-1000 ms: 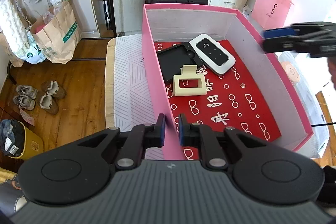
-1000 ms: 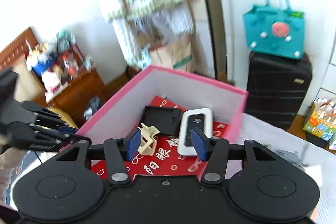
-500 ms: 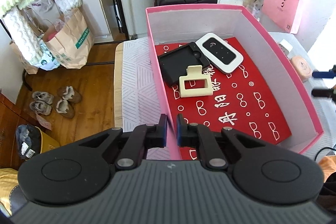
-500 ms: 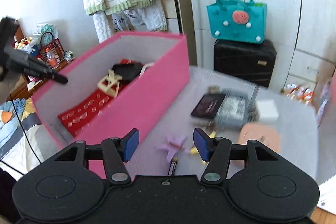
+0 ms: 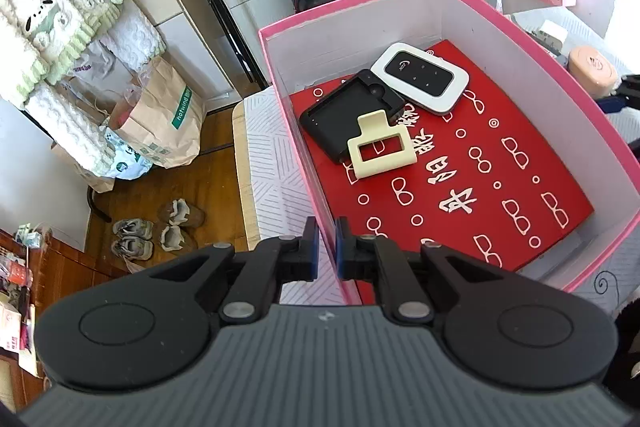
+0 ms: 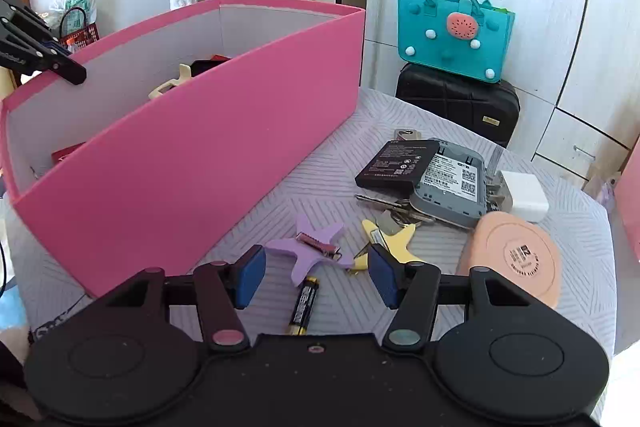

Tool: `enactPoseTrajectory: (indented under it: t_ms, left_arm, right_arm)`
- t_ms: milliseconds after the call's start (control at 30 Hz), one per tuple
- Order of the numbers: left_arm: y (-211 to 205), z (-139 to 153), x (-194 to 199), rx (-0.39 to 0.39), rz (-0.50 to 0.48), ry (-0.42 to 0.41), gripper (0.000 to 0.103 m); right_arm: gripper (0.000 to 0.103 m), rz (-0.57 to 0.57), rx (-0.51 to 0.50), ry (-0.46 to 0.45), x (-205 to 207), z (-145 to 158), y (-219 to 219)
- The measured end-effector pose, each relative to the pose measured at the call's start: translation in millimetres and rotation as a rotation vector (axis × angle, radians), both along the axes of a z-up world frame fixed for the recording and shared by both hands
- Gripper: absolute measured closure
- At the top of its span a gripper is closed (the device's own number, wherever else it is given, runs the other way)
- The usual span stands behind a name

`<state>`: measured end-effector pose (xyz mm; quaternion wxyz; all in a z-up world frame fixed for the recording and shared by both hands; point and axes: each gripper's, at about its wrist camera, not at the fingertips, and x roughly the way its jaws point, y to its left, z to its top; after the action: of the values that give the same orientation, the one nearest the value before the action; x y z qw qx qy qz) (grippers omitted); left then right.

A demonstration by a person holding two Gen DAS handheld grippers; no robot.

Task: Organize rigid objects
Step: 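Grasp the purple star clip with the right tool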

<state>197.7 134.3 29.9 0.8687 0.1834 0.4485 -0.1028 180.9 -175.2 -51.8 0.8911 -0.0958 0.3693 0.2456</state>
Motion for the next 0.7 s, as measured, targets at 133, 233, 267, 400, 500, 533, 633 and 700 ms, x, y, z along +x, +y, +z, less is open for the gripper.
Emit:
enactPoseTrajectory:
  t_ms: [133, 233, 267, 400, 500, 533, 633, 700]
  left_arm:
    - [-2, 0, 0, 0.009, -0.003, -0.002, 0.096]
    - [-1, 0, 0, 0.001, -0.001, 0.0, 0.096]
    - [-1, 0, 0, -0.002, 0.0, 0.0, 0.096]
    - [1, 1, -1, -0.013, 0.002, 0.001, 0.096]
    - [1, 1, -1, -0.012, 0.002, -0.001, 0.096]
    - [1, 1, -2, -0.009, 0.0, -0.005, 0.096]
    - [2, 2, -2, -0.01, -0.006, -0.006, 0.096]
    - [1, 1, -2, 0.001, -0.015, -0.011, 0.096]
  right_arm:
    - [0.041, 0.048, -0.034, -0.003, 6, -3, 6]
    - [0.041, 0.096, -0.091, -0.017, 9, -4, 13]
    - [0.042, 0.116, -0.112, -0.019, 9, -3, 15]
    - [0.061, 0.182, -0.123, 0.017, 14, 1, 18]
    - [0.061, 0.191, -0.093, 0.068, 24, 2, 14]
    - [0.056, 0.179, -0.066, 0.092, 28, 2, 11]
    - [0.052, 0.143, -0.016, 0.127, 35, -1, 4]
    - [0.062, 0.134, -0.023, 0.11, 33, -1, 5]
